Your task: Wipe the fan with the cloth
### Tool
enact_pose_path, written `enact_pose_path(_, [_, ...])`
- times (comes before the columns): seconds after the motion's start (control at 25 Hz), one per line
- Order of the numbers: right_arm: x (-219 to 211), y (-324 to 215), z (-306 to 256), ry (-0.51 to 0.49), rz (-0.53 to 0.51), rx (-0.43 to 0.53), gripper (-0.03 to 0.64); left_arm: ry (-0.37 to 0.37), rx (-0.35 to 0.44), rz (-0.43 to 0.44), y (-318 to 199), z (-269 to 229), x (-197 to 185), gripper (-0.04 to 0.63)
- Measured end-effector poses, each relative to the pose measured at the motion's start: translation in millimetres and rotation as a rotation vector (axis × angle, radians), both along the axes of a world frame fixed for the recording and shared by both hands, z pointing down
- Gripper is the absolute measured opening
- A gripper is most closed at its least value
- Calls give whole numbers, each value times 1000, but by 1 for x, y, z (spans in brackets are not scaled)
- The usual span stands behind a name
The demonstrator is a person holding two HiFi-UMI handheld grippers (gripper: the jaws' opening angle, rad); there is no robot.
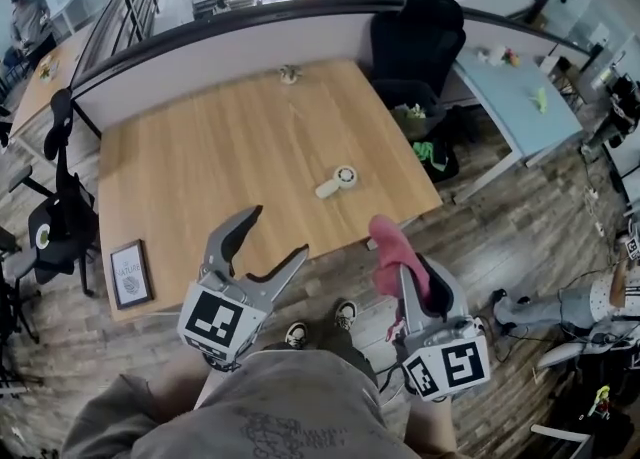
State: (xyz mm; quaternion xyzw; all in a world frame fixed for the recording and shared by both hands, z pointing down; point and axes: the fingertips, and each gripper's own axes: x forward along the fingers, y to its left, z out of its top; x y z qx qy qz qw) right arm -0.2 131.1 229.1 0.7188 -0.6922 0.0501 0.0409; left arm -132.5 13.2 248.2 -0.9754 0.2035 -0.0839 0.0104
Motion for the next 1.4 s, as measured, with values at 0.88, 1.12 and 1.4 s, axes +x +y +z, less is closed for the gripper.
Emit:
enact_pose_path(0.88, [143, -148, 16, -20, -188, -28, 72, -54, 22, -158, -112, 8, 122, 332])
enact_pose_path(1.12, [184, -185, 21, -28, -268, -33, 72, -61, 46, -230, -140, 5, 158, 333])
enact_pose_path(1.4, [218, -219, 28, -18, -363, -32, 72, -65, 54, -317, -158, 9, 188, 333])
